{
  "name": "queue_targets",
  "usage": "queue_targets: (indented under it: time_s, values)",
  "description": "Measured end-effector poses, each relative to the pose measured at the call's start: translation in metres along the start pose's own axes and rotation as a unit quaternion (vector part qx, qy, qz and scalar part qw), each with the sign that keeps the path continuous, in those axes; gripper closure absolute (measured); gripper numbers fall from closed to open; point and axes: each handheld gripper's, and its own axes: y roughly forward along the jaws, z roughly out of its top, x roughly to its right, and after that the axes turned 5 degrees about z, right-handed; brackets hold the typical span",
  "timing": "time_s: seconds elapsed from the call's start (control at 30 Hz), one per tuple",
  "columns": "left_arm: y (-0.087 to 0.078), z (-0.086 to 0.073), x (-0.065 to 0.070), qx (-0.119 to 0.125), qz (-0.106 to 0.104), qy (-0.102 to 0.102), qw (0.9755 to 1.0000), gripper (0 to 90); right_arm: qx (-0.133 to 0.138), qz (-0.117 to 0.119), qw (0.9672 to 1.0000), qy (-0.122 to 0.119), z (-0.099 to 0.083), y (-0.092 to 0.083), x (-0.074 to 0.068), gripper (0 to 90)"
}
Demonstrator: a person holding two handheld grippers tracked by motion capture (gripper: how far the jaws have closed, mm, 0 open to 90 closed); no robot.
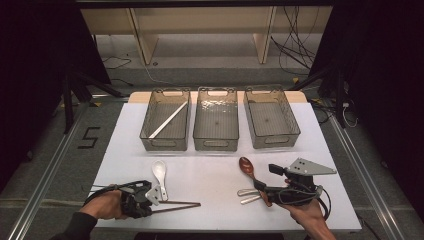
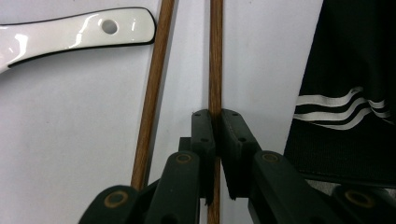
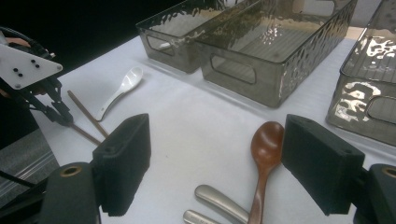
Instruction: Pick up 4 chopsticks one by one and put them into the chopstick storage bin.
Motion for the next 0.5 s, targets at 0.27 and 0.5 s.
queue_targets:
  time_s: [0.27,0.5]
  values:
    - [-0.005,0.000,0.000,0.014,0.003,-0.009,0.9999,83.8,0.000,0.000,1.0000,0.000,0.000,0.000,0.000,25.2]
    - [-0.017,0.006,0.001,0.045,0.012,-0.023,0.9986,83.8,0.001,0.000,1.0000,0.000,0.000,0.000,0.000,25.2]
